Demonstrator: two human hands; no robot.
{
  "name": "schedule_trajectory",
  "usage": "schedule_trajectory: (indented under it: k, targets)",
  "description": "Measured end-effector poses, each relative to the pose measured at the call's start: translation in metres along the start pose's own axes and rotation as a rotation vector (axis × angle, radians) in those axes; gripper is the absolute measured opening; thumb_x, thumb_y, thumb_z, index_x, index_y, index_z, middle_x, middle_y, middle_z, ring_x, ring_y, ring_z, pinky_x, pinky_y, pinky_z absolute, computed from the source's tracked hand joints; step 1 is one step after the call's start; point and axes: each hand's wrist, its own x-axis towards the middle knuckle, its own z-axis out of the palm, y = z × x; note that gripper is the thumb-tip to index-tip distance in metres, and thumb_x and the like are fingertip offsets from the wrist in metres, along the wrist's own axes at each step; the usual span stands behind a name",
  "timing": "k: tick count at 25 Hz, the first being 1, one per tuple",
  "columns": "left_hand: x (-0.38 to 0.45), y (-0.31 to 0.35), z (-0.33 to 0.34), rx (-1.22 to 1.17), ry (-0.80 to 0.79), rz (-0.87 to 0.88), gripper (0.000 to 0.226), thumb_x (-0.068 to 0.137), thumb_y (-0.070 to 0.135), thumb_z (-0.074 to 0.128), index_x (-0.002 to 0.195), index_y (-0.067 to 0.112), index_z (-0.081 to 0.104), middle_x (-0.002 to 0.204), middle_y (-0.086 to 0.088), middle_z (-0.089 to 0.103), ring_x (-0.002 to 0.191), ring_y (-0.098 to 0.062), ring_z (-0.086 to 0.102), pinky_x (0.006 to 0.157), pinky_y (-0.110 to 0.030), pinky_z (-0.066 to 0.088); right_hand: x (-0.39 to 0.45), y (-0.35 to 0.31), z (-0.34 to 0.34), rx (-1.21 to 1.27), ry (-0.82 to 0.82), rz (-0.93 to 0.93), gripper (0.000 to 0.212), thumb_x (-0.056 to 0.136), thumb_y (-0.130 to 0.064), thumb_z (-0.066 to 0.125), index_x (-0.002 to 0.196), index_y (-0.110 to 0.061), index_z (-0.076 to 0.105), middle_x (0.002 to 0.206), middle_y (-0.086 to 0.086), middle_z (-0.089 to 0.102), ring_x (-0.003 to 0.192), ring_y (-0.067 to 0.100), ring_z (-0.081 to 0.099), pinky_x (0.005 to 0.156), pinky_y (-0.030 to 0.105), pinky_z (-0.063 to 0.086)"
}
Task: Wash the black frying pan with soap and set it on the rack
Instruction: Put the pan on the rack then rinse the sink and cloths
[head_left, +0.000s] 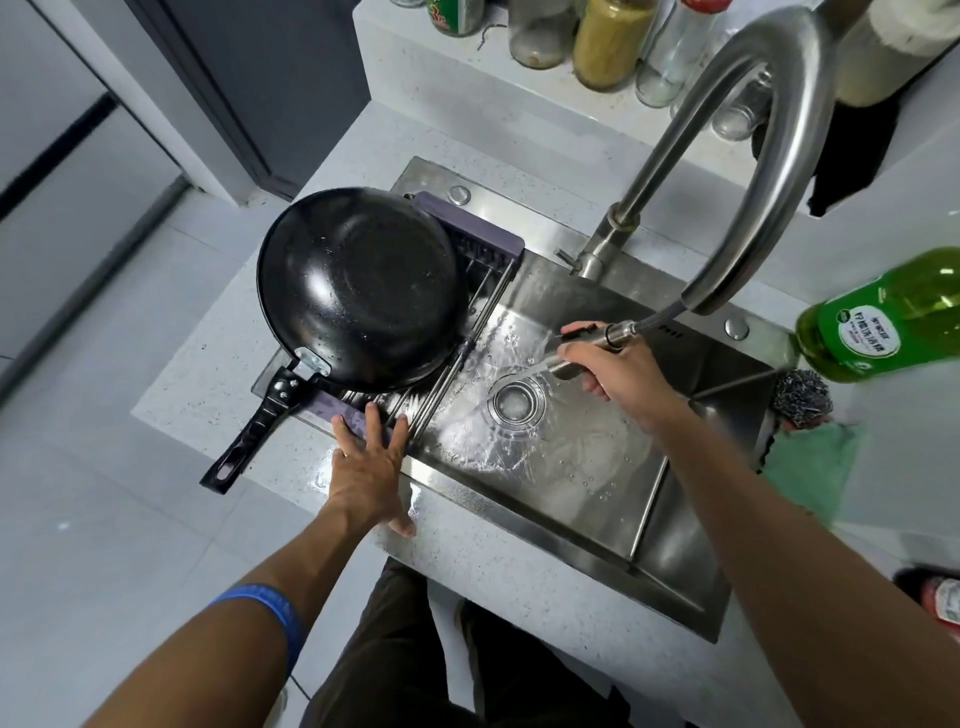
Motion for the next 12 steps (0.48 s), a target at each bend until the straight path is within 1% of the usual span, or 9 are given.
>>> schedule_trajectory:
  k: [2,3,5,8,9,10,12]
  targets:
    - [0.001,0.001,0.001,0.001,-0.003,0.000,0.147,0.052,0.062,0.084,0.150,0.027,-0.020,0.155,-0.012,-0.029,0.134,-0.058,-0.022,0.112,-0.056,0.029,-0.002,-0.002,0.001,0.003,-0.039,0.004,0.005,0.088,-0.021,0.071,0.091,-0.017,0.073,0.051,-0.006,0.060,0.043,0.003,0.052,0.043,0.015,0.039]
    - [0.001,0.001,0.002,0.000,-0.003,0.000,0.147,0.052,0.062,0.084,0.150,0.027,-0.020,0.155,-0.012,-0.029,0.134,-0.058,-0.022,0.112,-0.056,0.029,-0.004,-0.002,0.001,0.015,-0.026,-0.003,0.002,0.089,-0.018,0.071,0.089,-0.018,0.072,0.053,-0.007,0.062,0.043,0.001,0.052,0.042,0.014,0.039]
    - [0.001,0.001,0.001,0.000,0.001,-0.003,0.148,0.052,0.061,0.085,0.150,0.027,-0.020,0.155,-0.013,-0.030,0.134,-0.058,-0.022,0.112,-0.056,0.029,-0.003,-0.003,-0.005,0.017,0.021,-0.028,0.009,0.089,-0.015,0.070,0.085,-0.022,0.071,0.056,-0.008,0.067,0.044,-0.002,0.054,0.043,0.013,0.039]
    - [0.002,0.000,0.001,-0.013,-0.006,-0.005,0.148,0.052,0.061,0.085,0.150,0.027,-0.021,0.155,-0.012,-0.031,0.134,-0.057,-0.023,0.112,-0.056,0.028,-0.001,-0.003,-0.009,-0.012,-0.024,-0.015,0.005,0.088,-0.015,0.071,0.087,-0.019,0.073,0.052,-0.010,0.064,0.045,0.000,0.053,0.043,0.014,0.039]
    - [0.002,0.001,0.002,-0.018,-0.008,-0.004,0.148,0.052,0.061,0.085,0.150,0.027,-0.021,0.155,-0.011,-0.031,0.134,-0.057,-0.024,0.112,-0.057,0.028,-0.001,-0.002,-0.007,0.001,-0.002,-0.011,0.006,0.087,-0.015,0.071,0.086,-0.020,0.073,0.053,-0.011,0.065,0.046,0.001,0.056,0.044,0.015,0.040]
    - [0.002,0.001,0.002,-0.019,-0.007,-0.004,0.148,0.052,0.061,0.085,0.150,0.028,-0.021,0.155,-0.011,-0.031,0.134,-0.057,-0.024,0.112,-0.057,0.027,-0.001,-0.001,-0.005,0.028,0.059,-0.021,0.009,0.086,-0.015,0.072,0.082,-0.024,0.072,0.057,-0.011,0.068,0.050,0.001,0.060,0.047,0.015,0.043]
    - [0.000,0.001,0.002,-0.012,-0.005,-0.011,0.147,0.052,0.061,0.085,0.150,0.028,-0.021,0.155,-0.011,-0.032,0.134,-0.056,-0.024,0.112,-0.057,0.025,-0.002,0.006,0.000,0.069,0.198,-0.064,0.015,0.084,-0.016,0.072,0.075,-0.028,0.071,0.069,-0.006,0.074,0.065,0.006,0.070,0.060,0.023,0.052]
